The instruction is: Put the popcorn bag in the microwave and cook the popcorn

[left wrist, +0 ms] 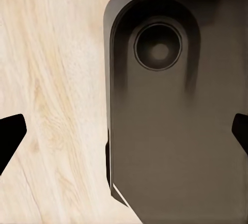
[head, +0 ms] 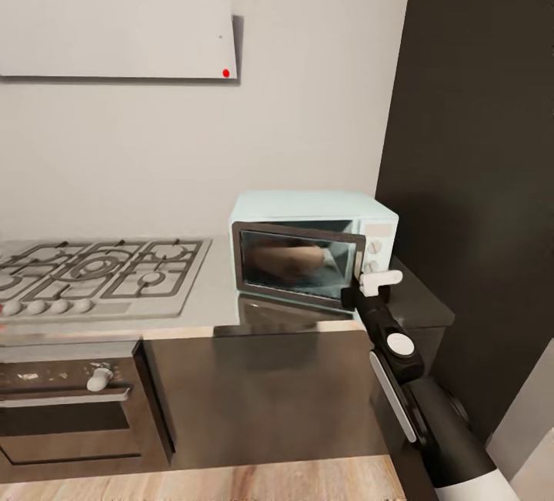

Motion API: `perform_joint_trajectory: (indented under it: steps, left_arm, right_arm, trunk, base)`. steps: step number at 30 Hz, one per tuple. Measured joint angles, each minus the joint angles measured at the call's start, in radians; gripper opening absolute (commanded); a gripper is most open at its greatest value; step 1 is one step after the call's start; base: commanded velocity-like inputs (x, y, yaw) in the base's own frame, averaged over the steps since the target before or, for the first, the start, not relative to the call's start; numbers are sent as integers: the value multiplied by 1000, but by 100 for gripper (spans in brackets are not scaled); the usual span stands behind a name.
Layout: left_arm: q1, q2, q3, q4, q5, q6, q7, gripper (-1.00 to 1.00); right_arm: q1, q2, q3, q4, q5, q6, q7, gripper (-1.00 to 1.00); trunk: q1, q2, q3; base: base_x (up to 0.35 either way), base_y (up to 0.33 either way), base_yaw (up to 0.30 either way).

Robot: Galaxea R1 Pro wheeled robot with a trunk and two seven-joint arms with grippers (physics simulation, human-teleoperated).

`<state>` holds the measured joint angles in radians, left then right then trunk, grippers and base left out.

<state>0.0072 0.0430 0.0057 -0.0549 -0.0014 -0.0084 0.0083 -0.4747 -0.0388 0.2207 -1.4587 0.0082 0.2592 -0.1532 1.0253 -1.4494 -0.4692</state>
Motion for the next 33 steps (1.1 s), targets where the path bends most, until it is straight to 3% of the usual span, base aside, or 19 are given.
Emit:
perform_joint_trajectory:
  steps: [8, 19, 25, 33]
  left_arm:
    - [0, 0, 0, 0, 0, 0, 0, 100]
    - [0, 0, 0, 1, 0, 0, 0, 100]
    - [0, 0, 0, 1, 0, -1, 0, 100]
    - [0, 0, 0, 1, 0, 0, 0, 100]
  right_arm:
    - [0, 0, -3, 0, 8, 2, -3, -100]
    - [0, 0, 25, -1, -2, -1, 0, -100]
    - [0, 0, 60, -5, 3, 0, -1, -100]
    - [0, 0, 63, -5, 2, -1, -1, -100]
  trunk:
    - [0, 0, 0]
    - [0, 0, 0]
    - [0, 0, 0]
    - [0, 0, 0]
  base:
    - [-68, 31, 0]
    - [-121, 0, 0]
    - [-157, 0, 0]
    - [-9, 0, 0]
